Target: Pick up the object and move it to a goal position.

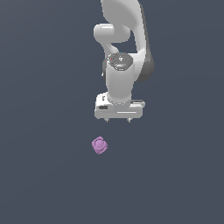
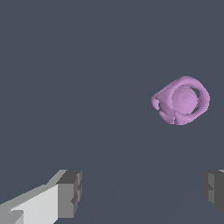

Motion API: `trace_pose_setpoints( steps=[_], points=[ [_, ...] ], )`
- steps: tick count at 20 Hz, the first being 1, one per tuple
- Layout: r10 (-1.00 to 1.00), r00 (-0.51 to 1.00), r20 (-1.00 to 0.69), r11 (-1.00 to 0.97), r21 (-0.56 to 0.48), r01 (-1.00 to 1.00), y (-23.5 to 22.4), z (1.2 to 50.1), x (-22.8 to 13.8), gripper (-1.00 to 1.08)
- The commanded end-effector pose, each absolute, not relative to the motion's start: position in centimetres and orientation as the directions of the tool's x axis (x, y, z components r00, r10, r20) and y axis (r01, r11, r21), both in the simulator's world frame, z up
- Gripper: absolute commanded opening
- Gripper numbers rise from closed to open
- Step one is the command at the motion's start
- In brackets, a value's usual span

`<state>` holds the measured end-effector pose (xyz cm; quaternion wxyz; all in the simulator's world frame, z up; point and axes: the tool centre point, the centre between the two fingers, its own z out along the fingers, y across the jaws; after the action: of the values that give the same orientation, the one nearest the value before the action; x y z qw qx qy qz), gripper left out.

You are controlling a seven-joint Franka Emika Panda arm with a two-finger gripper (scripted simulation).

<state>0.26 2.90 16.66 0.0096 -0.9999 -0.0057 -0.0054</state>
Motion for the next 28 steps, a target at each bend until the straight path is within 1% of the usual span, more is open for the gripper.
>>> trace_pose_setpoints(
  steps=[1, 12, 20, 28],
  points=[
    [0.011, 1.0, 0.011, -1.0, -0.019, 0.011, 2.9, 16.7, 0.3, 1.0],
    [0.082, 0.996, 0.032, -0.996, -0.021, 0.082, 5.3, 18.3, 0.7, 1.0],
    [0.106, 0.994, 0.03, -0.994, -0.018, 0.106, 4.7, 17.9, 1.1, 1.0],
    [0.199, 0.98, 0.026, -0.98, -0.01, 0.2, 3.0, 16.6, 2.4, 1.0]
  ],
)
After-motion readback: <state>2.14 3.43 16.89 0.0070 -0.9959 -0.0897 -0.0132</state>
